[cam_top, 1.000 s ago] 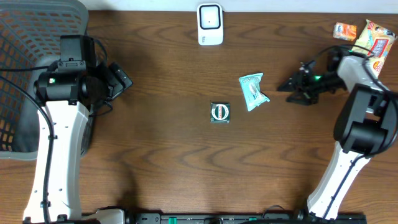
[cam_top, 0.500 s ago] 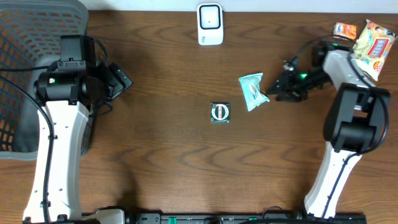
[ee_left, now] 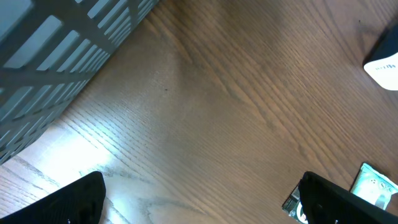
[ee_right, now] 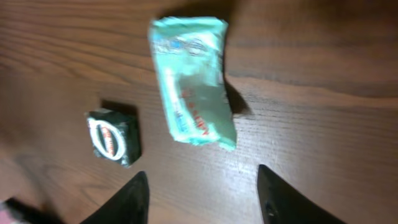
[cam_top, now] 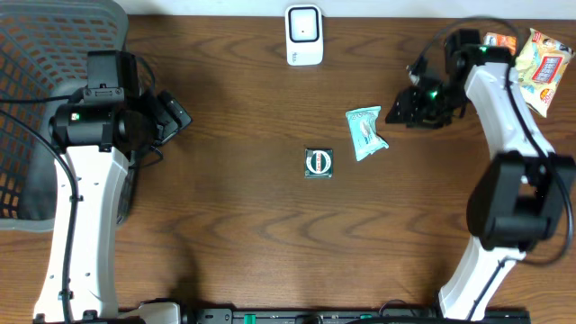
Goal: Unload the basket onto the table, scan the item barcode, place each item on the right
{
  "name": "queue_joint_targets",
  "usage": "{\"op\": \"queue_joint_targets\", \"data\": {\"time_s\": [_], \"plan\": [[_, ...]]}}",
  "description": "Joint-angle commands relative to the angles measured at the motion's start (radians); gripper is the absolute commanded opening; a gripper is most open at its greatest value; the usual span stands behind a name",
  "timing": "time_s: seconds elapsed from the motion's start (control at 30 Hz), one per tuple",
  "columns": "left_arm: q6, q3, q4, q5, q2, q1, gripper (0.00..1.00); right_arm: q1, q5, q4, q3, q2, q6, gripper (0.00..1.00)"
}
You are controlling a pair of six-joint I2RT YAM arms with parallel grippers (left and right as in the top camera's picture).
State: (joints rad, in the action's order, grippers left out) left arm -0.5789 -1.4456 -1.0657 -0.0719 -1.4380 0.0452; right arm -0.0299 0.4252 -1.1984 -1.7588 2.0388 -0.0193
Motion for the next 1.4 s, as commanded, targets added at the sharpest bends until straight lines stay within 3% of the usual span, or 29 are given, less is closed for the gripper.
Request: {"op": "queue_joint_targets", "data": {"time_s": [0.0,0.07,0.17,0.3,0.43,0.83,1.13,1.37], "plan": [[-0.001,0.001,0.000,0.013,0.000,0.005,0.97,0.066,-0.068,0.018,-0.019,-0.068,0.026,0.40],[-0.001,0.001,0.000,0.013,-0.001,0.005,0.98,0.099,-0.068,0.038,-0.019,-0.069,0.026,0.29],[-0.001,0.001,0.000,0.013,-0.001,0.005,0.98,0.171,-0.153,0.088,-0.010,-0.049,0.040,0.01],[-0.001,0.001,0.000,0.013,-0.001,0.005,0.98,0.236,-0.383,0.130,-0.007,-0.007,0.172,0.01],[-0.001,0.001,0.000,0.013,0.000,0.005,0.98,0.275,-0.494,0.156,-0.007,0.058,0.201,0.01],[-0.001,0.001,0.000,0.013,-0.001,0.005,0.98,0.278,-0.528,0.150,-0.006,0.271,0.262,0.01],[-0.001,0.001,0.000,0.013,0.000,0.005,0.98,0.278,-0.557,0.064,-0.034,0.169,0.262,0.02],[-0.001,0.001,0.000,0.013,0.000,0.005,0.98,0.286,-0.507,0.043,-0.036,0.045,0.261,0.20]]}}
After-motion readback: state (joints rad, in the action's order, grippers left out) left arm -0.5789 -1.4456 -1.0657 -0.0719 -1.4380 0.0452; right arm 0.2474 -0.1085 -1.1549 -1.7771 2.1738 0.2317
